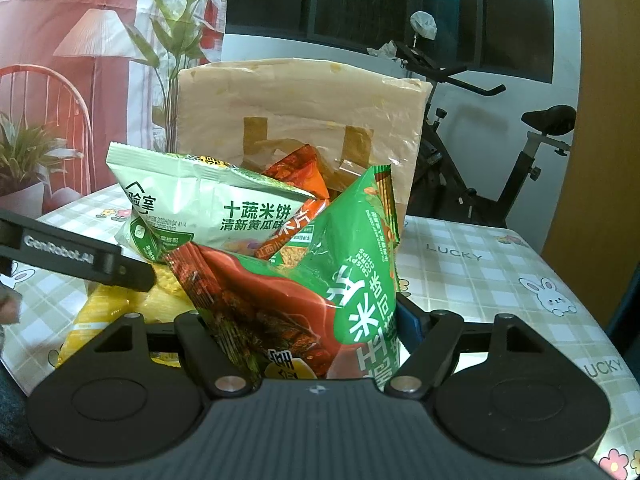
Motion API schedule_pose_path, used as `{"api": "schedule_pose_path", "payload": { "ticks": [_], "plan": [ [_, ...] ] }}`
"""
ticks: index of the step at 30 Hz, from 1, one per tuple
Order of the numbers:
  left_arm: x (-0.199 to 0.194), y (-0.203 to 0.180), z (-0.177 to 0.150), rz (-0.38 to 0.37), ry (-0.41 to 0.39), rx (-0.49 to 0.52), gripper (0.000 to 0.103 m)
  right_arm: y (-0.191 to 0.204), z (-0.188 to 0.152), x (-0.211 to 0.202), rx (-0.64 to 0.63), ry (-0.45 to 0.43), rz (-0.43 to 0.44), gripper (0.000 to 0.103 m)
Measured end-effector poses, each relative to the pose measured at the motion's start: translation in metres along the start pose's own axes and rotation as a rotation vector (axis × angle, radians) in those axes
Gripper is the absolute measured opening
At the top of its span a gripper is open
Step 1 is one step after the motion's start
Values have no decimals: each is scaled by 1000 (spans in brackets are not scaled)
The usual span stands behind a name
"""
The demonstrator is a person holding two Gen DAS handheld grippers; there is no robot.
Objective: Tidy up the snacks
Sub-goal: 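Reach into the snack pile and grasp the yellow chip bag with the left tool, then lift the yellow chip bag with the left tool while the right tool grasps the red-and-green bag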
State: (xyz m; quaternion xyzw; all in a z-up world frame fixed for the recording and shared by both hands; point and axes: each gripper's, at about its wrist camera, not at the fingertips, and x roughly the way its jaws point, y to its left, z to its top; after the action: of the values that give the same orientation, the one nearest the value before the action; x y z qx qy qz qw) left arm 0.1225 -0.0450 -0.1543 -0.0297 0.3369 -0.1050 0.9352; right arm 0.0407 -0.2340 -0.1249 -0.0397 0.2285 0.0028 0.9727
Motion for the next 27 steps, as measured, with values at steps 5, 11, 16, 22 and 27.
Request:
{"api": "schedule_pose_path", "payload": {
  "ticks": [5, 11, 16, 22, 27],
  "plan": [
    [11, 11, -3, -35, 58, -61, 101, 0, -1, 1, -1, -1, 2, 76],
    [6, 18, -1, -78, 76, -64, 83, 1, -1, 1, -9, -1, -2, 76],
    [-12, 19, -1, -56, 94, 23, 75, 1, -1, -1, -5, -2, -3, 76],
    [-34, 35, 4, 62, 73, -3, 75, 2, 0, -3, -1, -7, -8, 76],
    [-51, 42, 11, 120, -4, -29, 74, 4, 1, -6, -12, -14, -6, 76]
  ]
}}
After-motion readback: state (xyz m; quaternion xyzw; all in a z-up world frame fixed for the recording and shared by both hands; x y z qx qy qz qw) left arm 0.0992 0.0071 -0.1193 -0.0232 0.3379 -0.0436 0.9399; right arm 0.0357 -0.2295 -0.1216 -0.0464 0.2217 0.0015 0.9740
